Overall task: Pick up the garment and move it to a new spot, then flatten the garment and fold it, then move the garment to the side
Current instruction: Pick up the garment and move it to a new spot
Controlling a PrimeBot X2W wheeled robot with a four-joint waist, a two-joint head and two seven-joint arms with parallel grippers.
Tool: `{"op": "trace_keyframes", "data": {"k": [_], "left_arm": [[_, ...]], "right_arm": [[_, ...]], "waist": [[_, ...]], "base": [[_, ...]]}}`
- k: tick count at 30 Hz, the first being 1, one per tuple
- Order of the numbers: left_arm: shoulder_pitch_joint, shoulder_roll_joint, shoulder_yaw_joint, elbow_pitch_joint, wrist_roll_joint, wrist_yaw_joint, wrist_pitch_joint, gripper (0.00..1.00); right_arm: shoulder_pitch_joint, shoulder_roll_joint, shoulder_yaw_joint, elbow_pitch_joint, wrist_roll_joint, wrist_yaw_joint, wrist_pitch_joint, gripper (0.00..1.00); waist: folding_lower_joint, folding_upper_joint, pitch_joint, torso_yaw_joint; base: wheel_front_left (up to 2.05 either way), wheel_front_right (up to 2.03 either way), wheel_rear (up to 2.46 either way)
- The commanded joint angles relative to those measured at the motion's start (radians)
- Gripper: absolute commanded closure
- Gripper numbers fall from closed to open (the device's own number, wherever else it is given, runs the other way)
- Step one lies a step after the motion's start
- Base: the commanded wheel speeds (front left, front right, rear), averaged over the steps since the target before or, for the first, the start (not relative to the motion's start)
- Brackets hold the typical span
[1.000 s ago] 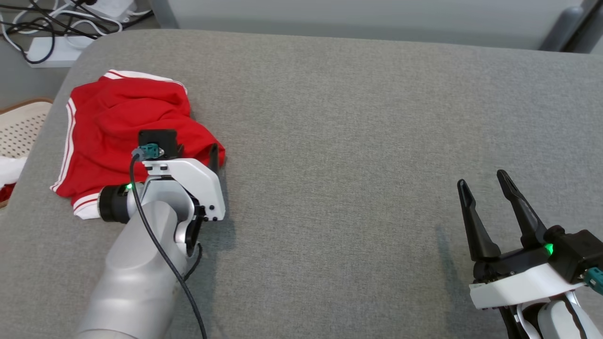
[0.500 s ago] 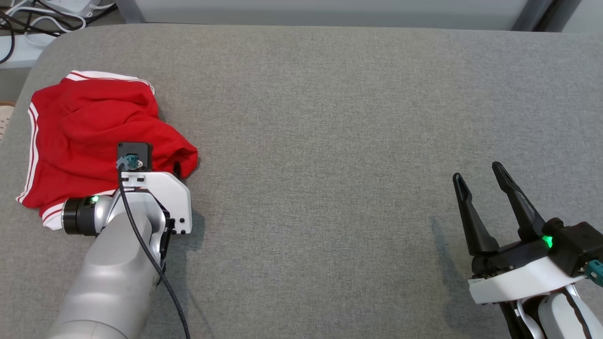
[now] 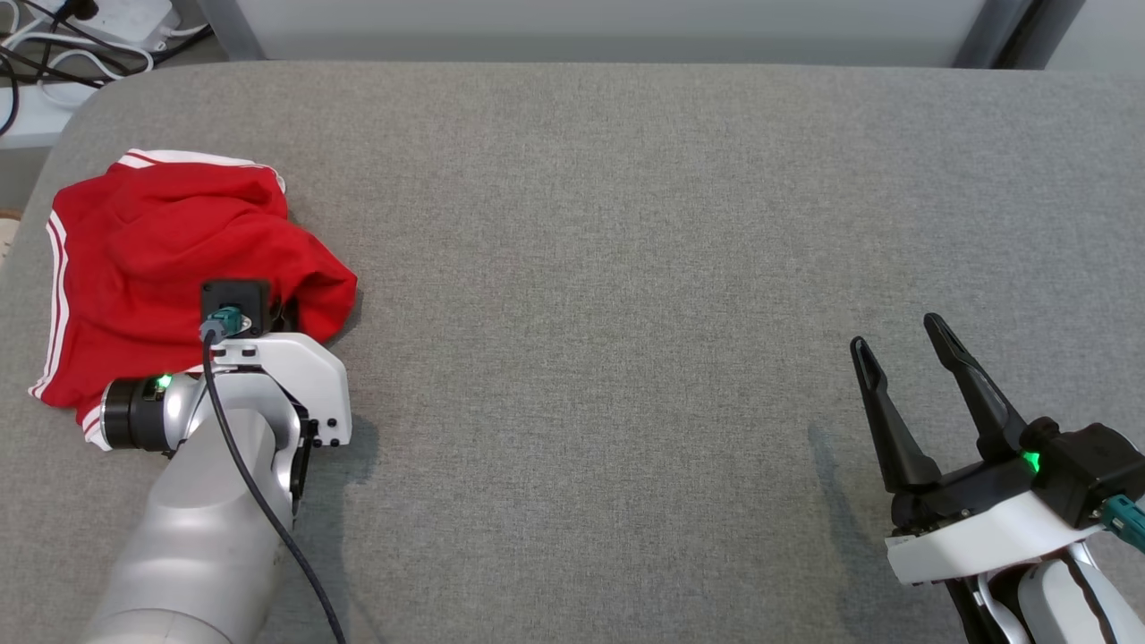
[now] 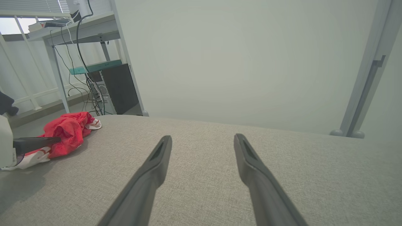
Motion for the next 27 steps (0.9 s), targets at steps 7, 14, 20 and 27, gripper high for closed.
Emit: {"op": "trace_keyframes", "data": {"k": [7,14,20,27], "left_arm": [[-0.043,0.049,0.019,-0.074,-0.012,-0.019,-0.059,1.00],[-0.029,0.040,0.017,-0.205,-0.006,-0.035,-0.063,1.00],[-0.011,0.031,0.009,-0.328,0.003,-0.055,-0.063,1.00],[-0.007,0.011,-0.021,-0.420,0.010,-0.070,-0.059,1.00]], "right_arm": [[-0.012,0.012,0.028,-0.008,0.012,0.004,-0.006,0.00],[0.003,0.036,0.023,-0.001,0.013,0.004,-0.006,0.00],[0.025,0.052,0.017,0.004,0.013,0.004,-0.006,0.00],[0.050,0.062,0.014,0.007,0.014,0.004,-0.006,0.00]], "waist": [[0.0000,0.0000,-0.053,-0.003],[0.0000,0.0000,-0.114,-0.022],[0.0000,0.0000,-0.168,-0.056],[0.0000,0.0000,-0.216,-0.116]], "base": [[0.00,0.00,0.00],[0.00,0.00,0.00],[0.00,0.00,0.00],[0.00,0.00,0.00]]}}
